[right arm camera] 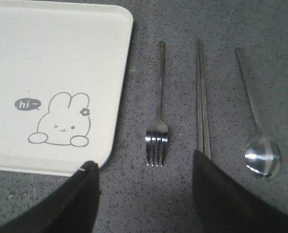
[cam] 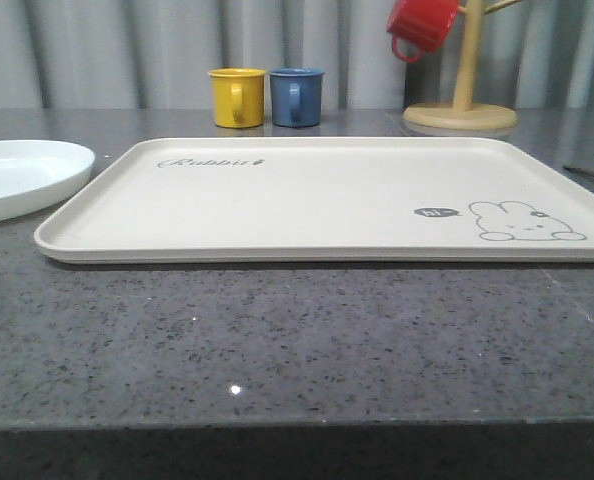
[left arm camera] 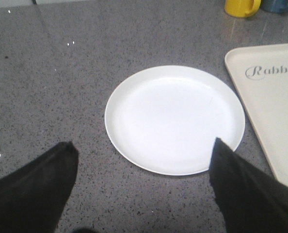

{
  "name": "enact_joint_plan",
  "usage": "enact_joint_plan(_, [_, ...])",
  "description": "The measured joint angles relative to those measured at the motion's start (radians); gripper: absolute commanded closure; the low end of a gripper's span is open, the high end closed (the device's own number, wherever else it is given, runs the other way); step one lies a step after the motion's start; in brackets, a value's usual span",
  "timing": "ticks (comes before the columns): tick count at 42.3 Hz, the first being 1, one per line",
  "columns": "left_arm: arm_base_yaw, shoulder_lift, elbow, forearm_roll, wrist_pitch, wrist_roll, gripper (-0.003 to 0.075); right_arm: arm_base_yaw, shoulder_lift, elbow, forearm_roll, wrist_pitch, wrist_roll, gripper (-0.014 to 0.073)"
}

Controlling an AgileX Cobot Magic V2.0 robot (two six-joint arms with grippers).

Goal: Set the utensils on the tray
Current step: 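Move the left gripper down toward the white plate's rim, then grasp the white plate's rim with the left gripper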

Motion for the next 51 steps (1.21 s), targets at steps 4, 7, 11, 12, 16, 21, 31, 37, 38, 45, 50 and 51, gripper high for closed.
enact_joint_plan(4, [0.0,0.081,-0.021,0.023,0.005,0.0,0.0153,0.0,0.0,0.0,0.0,0.0,0.0,0.0137])
enact_joint_plan(7, [0.0,0.148,-0.048,0.038,0.02,0.0,0.0153,0.0,0.0,0.0,-0.001,0.0,0.0,0.0137])
enact_joint_plan(11, [0.007,0.245,-0.099,0.051,0.052,0.0,0.0153,0.0,0.0,0.0,-0.001,0.0,0.0,0.0137])
enact_joint_plan(12, [0.011,0.268,-0.11,0.051,0.058,0.0,0.0153,0.0,0.0,0.0,-0.001,0.0,0.0,0.0137])
enact_joint_plan(16, [0.064,0.376,-0.16,0.022,0.079,0.0,0.0154,0.0,0.0,0.0,-0.001,0.0,0.0,0.0137])
enact_joint_plan(21, [0.154,0.502,-0.22,-0.055,0.1,0.028,0.0154,0.0,0.0,0.0,-0.001,0.0,0.0,0.0137])
enact_joint_plan(31, [0.268,0.71,-0.305,-0.336,0.127,0.254,0.0155,0.0,0.0,0.0,-0.001,0.0,0.0,0.0137])
enact_joint_plan(37, [0.277,0.806,-0.34,-0.391,0.125,0.281,0.0158,0.0,0.0,0.0,-0.001,0.0,0.0,0.0137])
enact_joint_plan(38, [0.277,0.817,-0.345,-0.395,0.121,0.281,0.0162,0.0,0.0,0.0,-0.001,0.0,0.0,0.0137])
enact_joint_plan(45, [0.277,0.869,-0.364,-0.405,0.106,0.287,0.0304,0.0,0.0,0.0,-0.001,0.0,0.0,0.0137])
enact_joint_plan(50, [0.278,0.873,-0.364,-0.405,0.097,0.289,0.0453,0.0,0.0,0.0,-0.001,0.0,0.0,0.0137])
enact_joint_plan(51, [0.278,0.875,-0.364,-0.405,0.097,0.289,0.0477,0.0,0.0,0.0,-0.001,0.0,0.0,0.0137])
